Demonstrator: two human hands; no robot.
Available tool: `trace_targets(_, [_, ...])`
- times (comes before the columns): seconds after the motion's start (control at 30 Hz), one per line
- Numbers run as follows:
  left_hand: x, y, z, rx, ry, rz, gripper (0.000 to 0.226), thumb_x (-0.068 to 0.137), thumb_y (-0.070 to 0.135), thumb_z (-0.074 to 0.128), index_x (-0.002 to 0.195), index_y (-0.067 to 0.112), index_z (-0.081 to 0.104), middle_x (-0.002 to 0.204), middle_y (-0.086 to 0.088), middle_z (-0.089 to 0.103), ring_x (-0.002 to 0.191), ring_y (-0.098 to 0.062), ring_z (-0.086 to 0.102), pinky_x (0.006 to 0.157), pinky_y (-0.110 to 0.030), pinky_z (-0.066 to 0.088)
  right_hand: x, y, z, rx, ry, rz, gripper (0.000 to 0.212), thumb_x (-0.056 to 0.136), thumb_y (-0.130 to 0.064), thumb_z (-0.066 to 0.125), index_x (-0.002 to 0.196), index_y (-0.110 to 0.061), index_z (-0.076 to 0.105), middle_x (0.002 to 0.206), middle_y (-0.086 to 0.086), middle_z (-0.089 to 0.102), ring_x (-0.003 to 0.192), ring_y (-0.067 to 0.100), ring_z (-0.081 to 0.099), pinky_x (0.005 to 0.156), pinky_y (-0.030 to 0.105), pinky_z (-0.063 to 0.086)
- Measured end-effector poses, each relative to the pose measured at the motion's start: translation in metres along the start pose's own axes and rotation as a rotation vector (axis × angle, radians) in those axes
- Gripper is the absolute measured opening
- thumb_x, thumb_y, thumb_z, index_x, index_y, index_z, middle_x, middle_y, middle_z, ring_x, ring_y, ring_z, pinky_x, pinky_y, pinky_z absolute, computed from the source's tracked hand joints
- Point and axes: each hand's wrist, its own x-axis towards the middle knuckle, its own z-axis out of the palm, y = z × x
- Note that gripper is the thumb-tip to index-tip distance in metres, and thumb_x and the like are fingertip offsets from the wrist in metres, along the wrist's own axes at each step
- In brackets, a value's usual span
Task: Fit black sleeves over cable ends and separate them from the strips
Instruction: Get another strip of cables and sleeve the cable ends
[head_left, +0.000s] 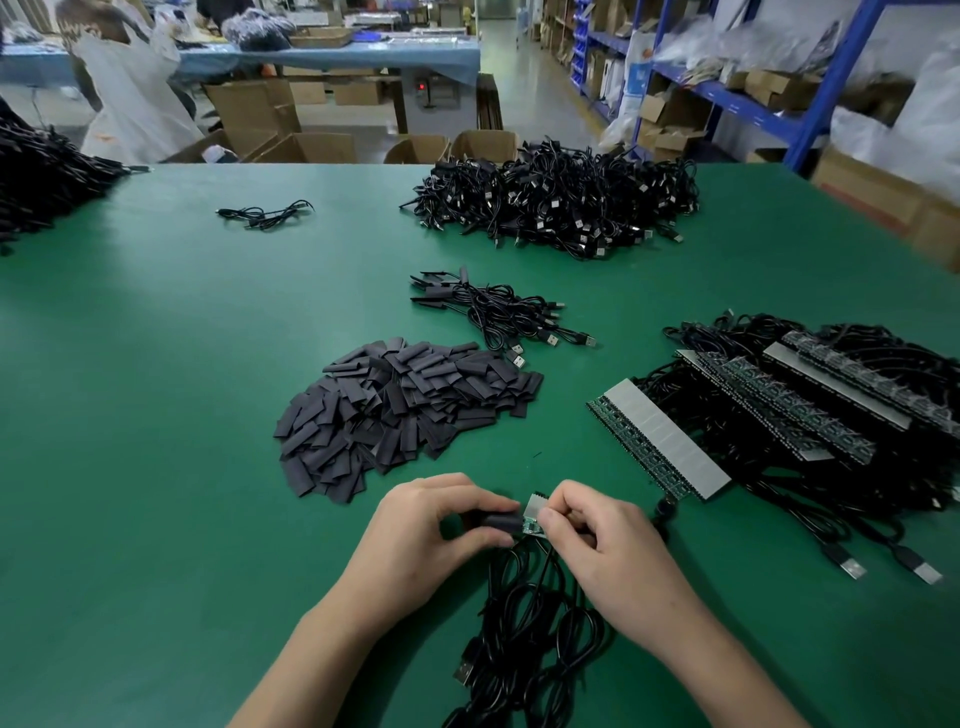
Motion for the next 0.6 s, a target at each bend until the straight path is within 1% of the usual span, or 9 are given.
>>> trace_targets(0.1, [-0.0003,0.0015,0.0013,0.001,-0.012,0.019,0.026,0.081,0.045,0.081,0.106,0.038,0.079,0.094,0.022,0.072,0.090,0.000,0.069,0.085,-0.032,0.056,0.0000,-0.0006,0.0003,-0.008,0.003,0.000,0.024,0.101,-0.038,0.055,0.078,-0.034,0.052,0.055,-0.010,0.048,0.049,0.006,0.037,0.050,0.024,0.028])
trace_targets(0.23, [-0.0004,0.0031,0.0018,-0.012,-0.014,0.033,0.029,0.083,0.050,0.077,0.109,0.038,0.078,0.093,0.021,0.071,0.090,-0.001,0.069,0.085,-0.034,0.056,-0.0006,-0.0012,0.0001,0.009,0.025,-0.003,0.026,0.102,-0.040,0.058,0.079,-0.029,0.056,0.060,0.001,0.051,0.051,0.006,0.038,0.053,0.028,0.032])
trace_targets(0.27, [-0.0002,0.0033,0.0018,-0.013,-0.015,0.039,0.029,0.083,0.051,0.076,0.109,0.038,0.078,0.094,0.022,0.071,0.090,-0.001,0.069,0.085,-0.034,0.056,0.0000,-0.0015,-0.0003,0.028,0.037,0.000,0.026,0.101,-0.040,0.059,0.079,-0.027,0.058,0.061,0.001,0.052,0.052,0.006,0.038,0.054,0.029,0.033])
trace_targets(0.33, [-0.0002,0.0032,0.0016,-0.009,0.000,0.051,0.027,0.084,0.048,0.077,0.108,0.037,0.079,0.094,0.021,0.072,0.090,-0.001,0.070,0.084,-0.031,0.056,-0.0001,-0.0027,-0.0013,0.053,0.051,0.000,0.022,0.100,-0.038,0.061,0.081,-0.027,0.061,0.062,-0.002,0.053,0.054,0.008,0.041,0.055,0.032,0.036])
trace_targets(0.4, [-0.0008,0.0028,0.0013,0.001,0.039,0.056,0.023,0.085,0.042,0.079,0.107,0.034,0.080,0.093,0.021,0.073,0.089,-0.001,0.070,0.082,-0.028,0.056,-0.0005,-0.0049,-0.0027,0.087,0.051,-0.006,0.012,0.099,-0.032,0.064,0.087,-0.030,0.063,0.069,-0.002,0.058,0.059,0.016,0.049,0.057,0.037,0.042])
trace_targets(0.43, [-0.0009,0.0029,0.0009,0.003,0.057,0.057,0.022,0.085,0.040,0.080,0.106,0.033,0.081,0.093,0.021,0.073,0.088,0.000,0.069,0.080,-0.024,0.055,-0.0009,-0.0059,-0.0036,0.117,0.051,-0.010,0.009,0.098,-0.026,0.064,0.091,-0.031,0.063,0.074,-0.002,0.059,0.063,0.017,0.053,0.060,0.036,0.045])
trace_targets(0.5, [-0.0008,0.0038,-0.0003,-0.014,0.085,0.051,0.021,0.085,0.039,0.079,0.105,0.032,0.081,0.092,0.021,0.072,0.086,0.001,0.068,0.076,-0.014,0.049,-0.0011,-0.0071,-0.0059,0.160,0.070,-0.019,0.018,0.096,-0.015,0.065,0.094,-0.032,0.063,0.080,-0.005,0.061,0.069,0.013,0.057,0.064,0.029,0.049])
trace_targets(0.57, [-0.0004,0.0051,-0.0015,-0.034,0.110,0.047,0.021,0.085,0.038,0.078,0.104,0.030,0.082,0.092,0.020,0.073,0.085,0.002,0.067,0.074,-0.007,0.043,-0.0007,-0.0078,-0.0079,0.155,0.101,-0.026,0.021,0.095,-0.011,0.067,0.092,-0.031,0.063,0.083,-0.009,0.065,0.075,0.010,0.061,0.066,0.020,0.050])
trace_targets(0.6, [-0.0003,0.0055,-0.0018,-0.042,0.117,0.047,0.021,0.085,0.038,0.078,0.104,0.029,0.082,0.091,0.019,0.073,0.085,0.001,0.068,0.073,-0.006,0.042,-0.0005,-0.0082,-0.0084,0.148,0.115,-0.028,0.021,0.095,-0.011,0.068,0.090,-0.031,0.064,0.082,-0.010,0.067,0.076,0.010,0.063,0.067,0.020,0.051])
